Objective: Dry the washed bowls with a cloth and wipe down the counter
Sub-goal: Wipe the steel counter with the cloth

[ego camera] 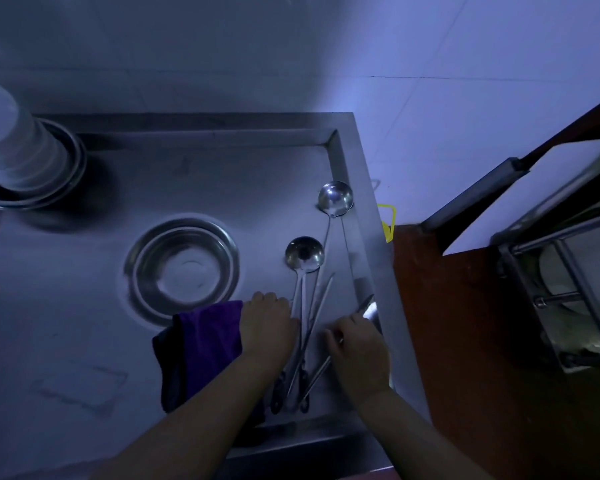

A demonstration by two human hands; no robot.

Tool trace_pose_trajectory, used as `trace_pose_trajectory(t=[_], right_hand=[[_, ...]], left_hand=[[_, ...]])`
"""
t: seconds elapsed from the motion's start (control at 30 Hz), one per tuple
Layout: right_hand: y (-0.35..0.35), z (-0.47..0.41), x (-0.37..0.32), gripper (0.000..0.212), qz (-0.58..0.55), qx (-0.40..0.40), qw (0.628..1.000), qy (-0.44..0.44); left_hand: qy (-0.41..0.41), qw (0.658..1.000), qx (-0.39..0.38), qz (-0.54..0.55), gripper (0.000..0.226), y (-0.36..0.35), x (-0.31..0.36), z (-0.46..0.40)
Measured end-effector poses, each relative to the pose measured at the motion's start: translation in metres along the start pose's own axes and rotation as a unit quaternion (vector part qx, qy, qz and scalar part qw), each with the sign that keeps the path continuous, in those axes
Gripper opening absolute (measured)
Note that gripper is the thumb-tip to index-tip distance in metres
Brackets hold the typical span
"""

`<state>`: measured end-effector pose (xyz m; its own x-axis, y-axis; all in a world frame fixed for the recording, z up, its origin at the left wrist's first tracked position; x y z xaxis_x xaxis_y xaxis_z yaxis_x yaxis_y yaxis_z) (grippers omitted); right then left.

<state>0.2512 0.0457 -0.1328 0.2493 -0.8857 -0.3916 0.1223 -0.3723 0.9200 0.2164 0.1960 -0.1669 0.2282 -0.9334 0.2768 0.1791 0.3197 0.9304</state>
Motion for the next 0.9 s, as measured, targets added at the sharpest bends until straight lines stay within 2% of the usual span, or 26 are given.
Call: trace_pose_trajectory(t=[0.33, 0.47, 0.6, 0.73, 0.9], right_hand=[[0.006, -0.048, 0.007, 0.028, 0.001, 0.018, 0.997, 0.073], [0.009, -0.058, 0.007, 0.006, 0.004, 0.036, 0.995, 0.089], [0.012, -0.058, 0.011, 0.005, -0.010, 0.040, 0.995, 0.093], [0.022, -0.052, 0.023, 0.012, -0.026, 0.064, 0.992, 0.110], [0.025, -0.046, 0.035, 0.017, -0.033, 0.045, 0.993, 0.105]], left_hand=[[0.033, 0.999, 0.027, 0.016, 0.036, -0.002, 0.005, -0.030], [0.048, 0.998, 0.041, 0.018, 0.049, 0.002, 0.007, -0.042], [0.060, 0.997, 0.029, 0.027, 0.039, 0.005, 0.008, -0.048], [0.091, 0.994, 0.037, 0.050, 0.039, 0.007, 0.003, -0.051], [0.117, 0.990, 0.040, 0.069, 0.036, 0.013, -0.009, -0.054]])
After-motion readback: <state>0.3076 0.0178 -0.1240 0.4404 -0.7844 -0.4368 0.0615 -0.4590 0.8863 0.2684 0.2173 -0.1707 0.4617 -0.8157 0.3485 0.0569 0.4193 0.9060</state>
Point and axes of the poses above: each hand's wrist, its own z-axis away from the middle knuckle, its own y-axis out of the back of the hand, x = y × z, the point moved 4 cm from there along -z, towards the middle knuckle, and after that the axes turned 14 degrees about -y, right-handed, at the moved point
